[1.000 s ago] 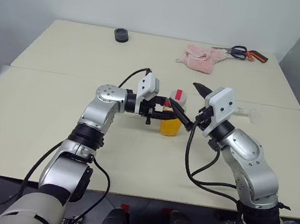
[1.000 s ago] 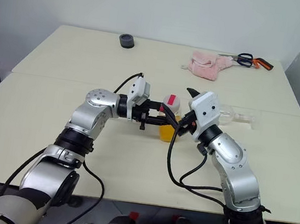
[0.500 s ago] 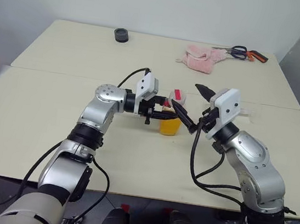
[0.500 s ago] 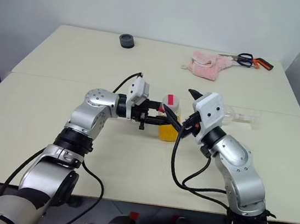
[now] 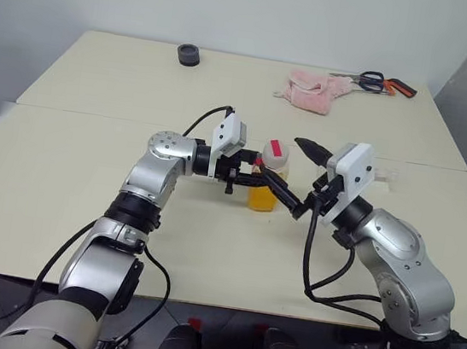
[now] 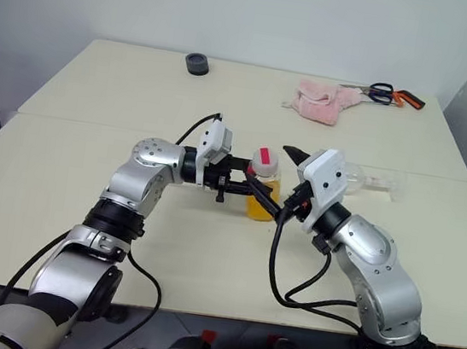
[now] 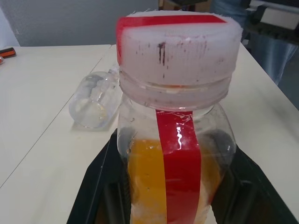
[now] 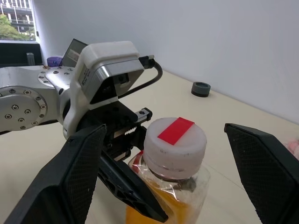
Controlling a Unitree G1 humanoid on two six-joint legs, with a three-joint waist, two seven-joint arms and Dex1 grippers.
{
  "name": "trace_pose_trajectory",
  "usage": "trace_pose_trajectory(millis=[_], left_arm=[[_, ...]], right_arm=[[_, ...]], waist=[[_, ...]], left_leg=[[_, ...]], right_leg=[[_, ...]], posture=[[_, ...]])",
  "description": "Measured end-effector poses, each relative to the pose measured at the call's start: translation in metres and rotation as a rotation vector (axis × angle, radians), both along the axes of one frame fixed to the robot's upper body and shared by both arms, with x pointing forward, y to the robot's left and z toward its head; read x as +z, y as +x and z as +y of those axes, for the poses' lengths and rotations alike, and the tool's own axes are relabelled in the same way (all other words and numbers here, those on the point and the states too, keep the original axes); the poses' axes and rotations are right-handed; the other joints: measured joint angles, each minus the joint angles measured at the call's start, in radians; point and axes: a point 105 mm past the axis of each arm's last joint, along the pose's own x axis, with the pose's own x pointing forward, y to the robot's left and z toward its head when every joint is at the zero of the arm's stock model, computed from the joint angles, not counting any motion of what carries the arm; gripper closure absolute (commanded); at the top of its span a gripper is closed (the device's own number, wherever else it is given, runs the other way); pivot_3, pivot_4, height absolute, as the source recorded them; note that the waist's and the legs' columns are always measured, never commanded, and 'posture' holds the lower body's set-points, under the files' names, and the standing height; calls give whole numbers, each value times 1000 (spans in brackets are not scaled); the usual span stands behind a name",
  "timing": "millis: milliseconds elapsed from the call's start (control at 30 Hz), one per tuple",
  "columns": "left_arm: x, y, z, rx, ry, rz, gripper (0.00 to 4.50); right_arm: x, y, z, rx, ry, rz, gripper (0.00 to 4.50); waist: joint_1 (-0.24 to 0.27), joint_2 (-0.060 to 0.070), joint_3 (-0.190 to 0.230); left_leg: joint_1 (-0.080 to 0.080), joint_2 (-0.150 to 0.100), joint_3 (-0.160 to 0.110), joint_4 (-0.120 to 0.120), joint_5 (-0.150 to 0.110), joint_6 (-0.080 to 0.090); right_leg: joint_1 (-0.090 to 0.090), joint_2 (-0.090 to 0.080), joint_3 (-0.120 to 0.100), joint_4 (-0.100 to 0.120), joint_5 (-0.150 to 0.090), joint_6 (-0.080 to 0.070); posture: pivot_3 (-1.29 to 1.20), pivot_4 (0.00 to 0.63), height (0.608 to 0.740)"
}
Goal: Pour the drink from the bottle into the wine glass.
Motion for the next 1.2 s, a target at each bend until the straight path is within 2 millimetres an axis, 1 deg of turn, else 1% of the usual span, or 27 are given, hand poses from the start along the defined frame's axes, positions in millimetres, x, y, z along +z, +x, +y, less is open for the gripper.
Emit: trace_pose_trajectory(millis=[100,300,533,800,1200], left_arm=[[0,0,-1,-2,-2,0,2811],[-1,0,0,0,-1,3,2811],[-1,0,0,1,0,3,2811],[-1,0,0,0,0,3,2811],[-1,0,0,-1,0,4,2811]], right_arm=[[1,7,6,-12,-18,-17,188],[-1,18,5,-53,-31,-28,188],[-2,23,4,-87,-25,-36,188],[-4,24,-3,-107,-26,-30,188],[-1,15,-8,-88,-20,-21,188]], waist=[[0,0,0],[0,0,0],[0,0,0],[0,0,0],[0,0,0]], left_leg=[[0,0,0,0,0,0],[0,0,0,0,0,0],[0,0,0,0,0,0],[0,0,0,0,0,0],[0,0,0,0,0,0]], right_leg=[[0,0,0,0,0,0],[0,0,0,0,0,0],[0,0,0,0,0,0],[0,0,0,0,0,0],[0,0,0,0,0,0]], posture=[[0,150,740],[0,150,740],[0,150,740],[0,150,740],[0,150,740]])
